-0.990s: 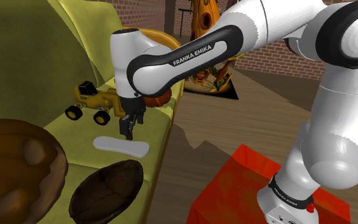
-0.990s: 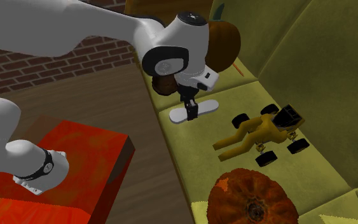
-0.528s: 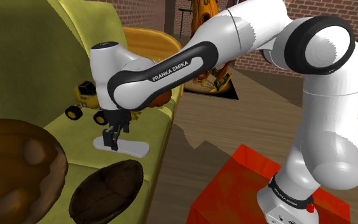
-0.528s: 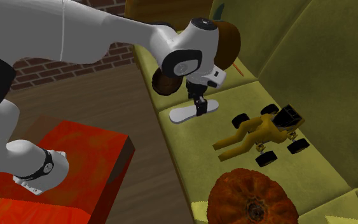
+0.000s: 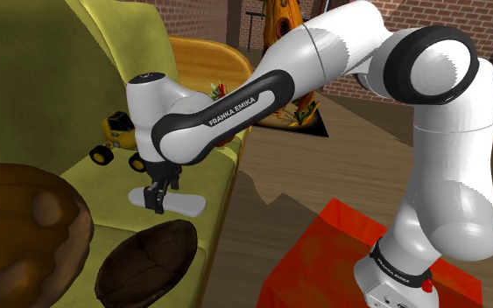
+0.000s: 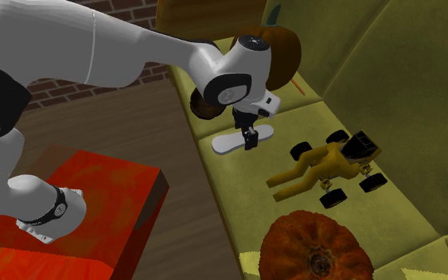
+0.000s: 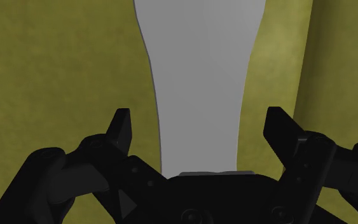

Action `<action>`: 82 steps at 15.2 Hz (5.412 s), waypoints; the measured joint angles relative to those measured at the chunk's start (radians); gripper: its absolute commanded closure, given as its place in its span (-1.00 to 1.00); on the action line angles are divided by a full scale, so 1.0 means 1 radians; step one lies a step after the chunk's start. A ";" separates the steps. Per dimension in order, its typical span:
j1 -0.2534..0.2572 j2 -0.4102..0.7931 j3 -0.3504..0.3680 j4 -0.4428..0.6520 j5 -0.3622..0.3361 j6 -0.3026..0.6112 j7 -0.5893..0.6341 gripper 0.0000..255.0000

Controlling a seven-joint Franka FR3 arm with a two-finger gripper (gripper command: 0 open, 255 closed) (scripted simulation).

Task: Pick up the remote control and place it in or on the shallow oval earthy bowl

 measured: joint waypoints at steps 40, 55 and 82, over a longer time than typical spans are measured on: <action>-0.007 -0.107 0.022 0.189 0.050 -0.288 -0.040 1.00; 0.065 -0.221 0.079 0.140 0.081 -0.355 0.081 1.00; 0.134 -0.236 0.125 -0.074 0.072 -0.164 0.222 -1.00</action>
